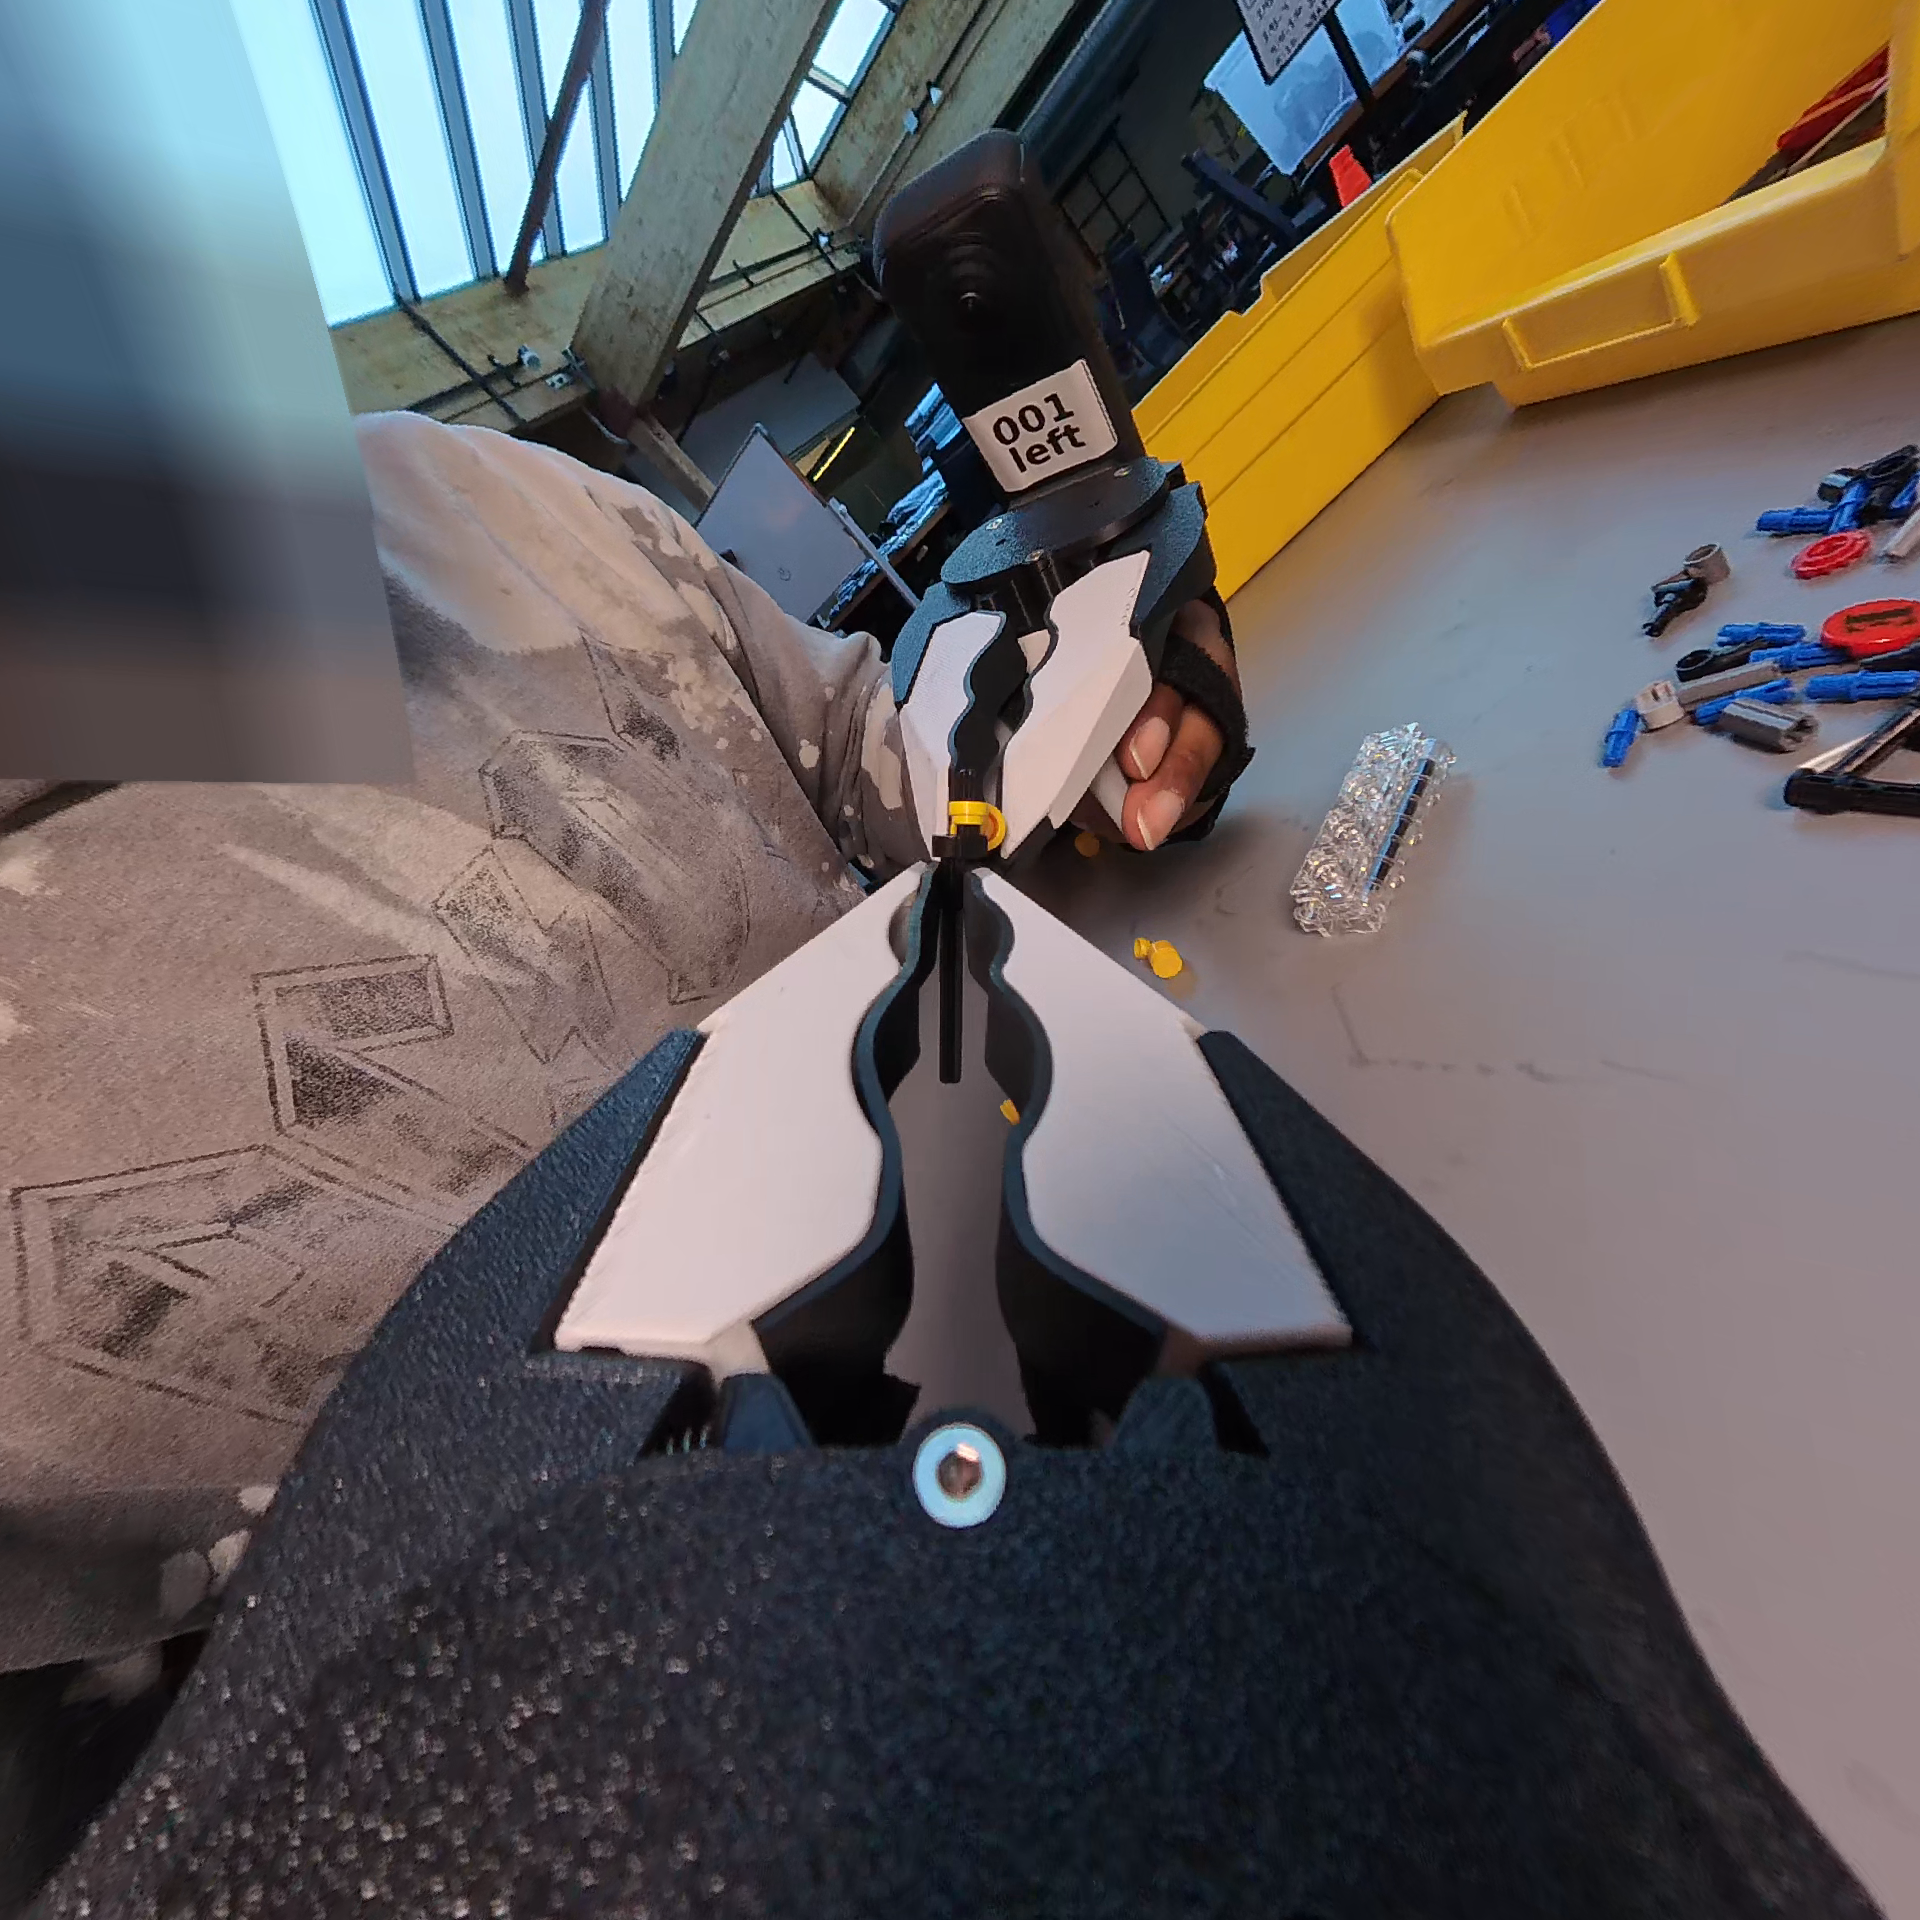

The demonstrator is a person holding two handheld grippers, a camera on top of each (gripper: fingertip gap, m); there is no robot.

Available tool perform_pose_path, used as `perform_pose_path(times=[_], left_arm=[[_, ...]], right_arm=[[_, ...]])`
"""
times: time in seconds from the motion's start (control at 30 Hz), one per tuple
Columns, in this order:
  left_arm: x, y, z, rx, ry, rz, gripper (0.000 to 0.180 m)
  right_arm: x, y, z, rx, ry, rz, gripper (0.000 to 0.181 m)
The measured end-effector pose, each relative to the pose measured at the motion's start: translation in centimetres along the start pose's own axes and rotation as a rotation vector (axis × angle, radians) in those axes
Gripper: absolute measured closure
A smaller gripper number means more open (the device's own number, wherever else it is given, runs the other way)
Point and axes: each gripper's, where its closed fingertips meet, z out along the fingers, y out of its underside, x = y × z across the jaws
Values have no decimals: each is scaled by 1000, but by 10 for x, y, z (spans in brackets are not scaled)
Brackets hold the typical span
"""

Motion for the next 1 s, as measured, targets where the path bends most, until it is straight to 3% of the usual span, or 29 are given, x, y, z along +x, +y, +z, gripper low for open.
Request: perform_pose_path(times=[1.0], left_arm=[[-16,2,-6,5,-164,85,159]], right_arm=[[-3,4,1,-5,-33,-4,178]])
